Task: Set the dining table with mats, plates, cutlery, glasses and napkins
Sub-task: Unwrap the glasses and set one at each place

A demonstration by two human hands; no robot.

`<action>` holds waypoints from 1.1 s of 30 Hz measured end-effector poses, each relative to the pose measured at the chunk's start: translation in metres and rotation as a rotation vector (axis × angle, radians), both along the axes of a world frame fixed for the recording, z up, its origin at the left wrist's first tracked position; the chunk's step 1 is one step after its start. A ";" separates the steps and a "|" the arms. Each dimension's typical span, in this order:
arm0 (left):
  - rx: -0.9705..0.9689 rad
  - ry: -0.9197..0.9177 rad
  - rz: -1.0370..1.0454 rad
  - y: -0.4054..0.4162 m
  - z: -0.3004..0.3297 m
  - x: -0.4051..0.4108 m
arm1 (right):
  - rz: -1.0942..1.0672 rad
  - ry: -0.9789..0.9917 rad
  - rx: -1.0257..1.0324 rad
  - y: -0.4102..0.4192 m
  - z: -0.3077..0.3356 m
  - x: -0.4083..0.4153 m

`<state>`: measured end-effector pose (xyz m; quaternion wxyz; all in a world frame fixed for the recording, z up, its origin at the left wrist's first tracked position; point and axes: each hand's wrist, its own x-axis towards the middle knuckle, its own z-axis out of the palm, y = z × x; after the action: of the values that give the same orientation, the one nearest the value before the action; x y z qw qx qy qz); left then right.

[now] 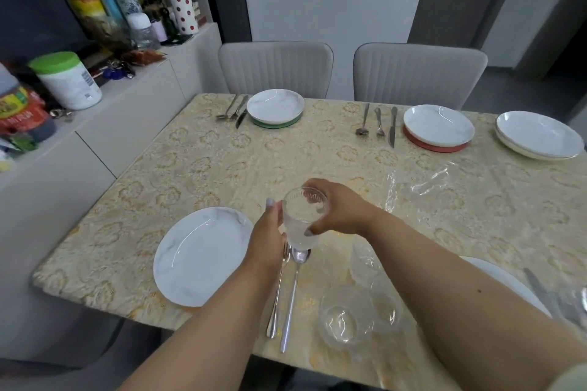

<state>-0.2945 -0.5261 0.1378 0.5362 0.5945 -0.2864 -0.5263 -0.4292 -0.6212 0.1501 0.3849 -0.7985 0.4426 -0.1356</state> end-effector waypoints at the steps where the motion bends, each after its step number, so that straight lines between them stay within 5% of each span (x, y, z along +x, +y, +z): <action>1: 0.009 0.018 0.014 -0.005 0.002 0.007 | -0.024 -0.022 -0.007 -0.003 0.001 0.010; 12: 0.076 0.186 0.054 -0.057 -0.016 0.087 | -0.178 -0.094 0.031 -0.032 -0.025 0.095; 33: 0.085 0.330 -0.005 -0.075 -0.050 0.114 | -0.325 -0.018 0.000 -0.035 -0.062 0.124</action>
<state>-0.1809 -0.6013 0.0874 0.5489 0.5214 -0.1733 -0.6299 -0.3055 -0.6563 0.0884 0.3617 -0.7153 0.5623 -0.2031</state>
